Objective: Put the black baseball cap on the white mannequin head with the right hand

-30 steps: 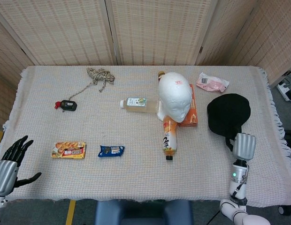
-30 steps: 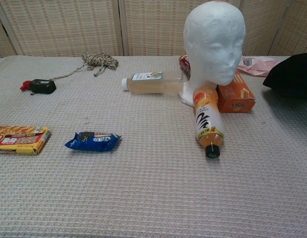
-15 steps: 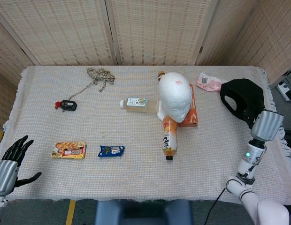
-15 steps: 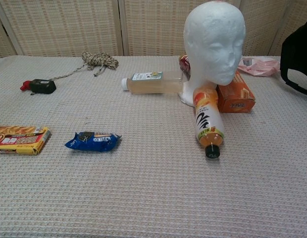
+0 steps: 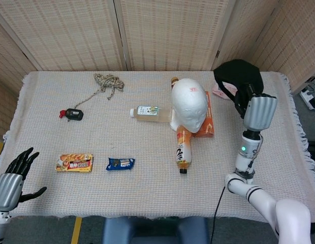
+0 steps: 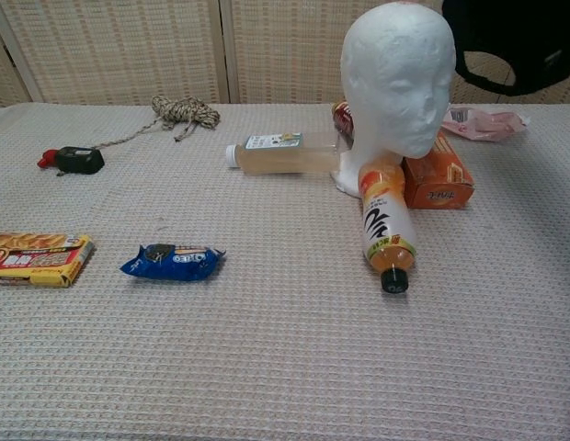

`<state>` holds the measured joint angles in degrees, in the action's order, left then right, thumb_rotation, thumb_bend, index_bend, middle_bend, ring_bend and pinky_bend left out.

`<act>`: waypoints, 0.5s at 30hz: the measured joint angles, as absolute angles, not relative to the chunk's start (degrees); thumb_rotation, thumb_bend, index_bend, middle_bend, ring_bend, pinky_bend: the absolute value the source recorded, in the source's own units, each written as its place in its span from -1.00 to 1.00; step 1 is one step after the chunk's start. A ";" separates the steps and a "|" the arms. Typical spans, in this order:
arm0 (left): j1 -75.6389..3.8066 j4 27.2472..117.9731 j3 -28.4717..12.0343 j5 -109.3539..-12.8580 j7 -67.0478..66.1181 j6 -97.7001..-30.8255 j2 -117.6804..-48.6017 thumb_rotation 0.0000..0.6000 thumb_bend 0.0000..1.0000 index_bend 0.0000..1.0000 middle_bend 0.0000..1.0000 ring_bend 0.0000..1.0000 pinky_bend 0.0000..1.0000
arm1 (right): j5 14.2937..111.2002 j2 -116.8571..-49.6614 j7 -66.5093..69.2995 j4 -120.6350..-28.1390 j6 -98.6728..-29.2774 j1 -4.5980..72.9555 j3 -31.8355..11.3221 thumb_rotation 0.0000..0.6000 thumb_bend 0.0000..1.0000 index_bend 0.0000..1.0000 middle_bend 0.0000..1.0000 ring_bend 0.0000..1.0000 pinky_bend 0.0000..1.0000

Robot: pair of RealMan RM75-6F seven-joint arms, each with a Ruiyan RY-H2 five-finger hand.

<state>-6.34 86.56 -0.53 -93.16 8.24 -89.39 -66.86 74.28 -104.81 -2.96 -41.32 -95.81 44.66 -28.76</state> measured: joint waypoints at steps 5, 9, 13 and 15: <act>-6.45 86.24 -0.79 -92.53 7.97 -89.01 -67.06 1.00 -0.83 -0.75 -0.95 -1.00 -0.62 | 77.64 -104.88 -9.17 -46.00 -96.45 49.60 -28.22 1.00 0.24 0.51 1.00 1.00 1.00; -6.51 86.04 -0.96 -92.33 7.81 -88.95 -67.21 1.00 -0.83 -0.75 -0.95 -1.00 -0.62 | 79.58 -105.52 -11.47 -47.95 -97.10 50.84 -26.88 1.00 0.23 0.51 1.00 1.00 1.00; -6.54 86.00 -0.96 -92.41 7.83 -88.98 -67.24 1.00 -0.83 -0.75 -0.95 -1.00 -0.62 | 81.16 -105.62 -12.16 -49.07 -98.01 49.95 -24.61 1.00 0.23 0.51 1.00 1.00 1.00; -6.53 86.05 -0.92 -92.51 7.88 -89.04 -67.23 1.00 -0.83 -0.75 -0.95 -1.00 -0.62 | 81.93 -105.40 -12.32 -49.57 -98.30 49.08 -23.29 1.00 0.23 0.51 1.00 1.00 1.00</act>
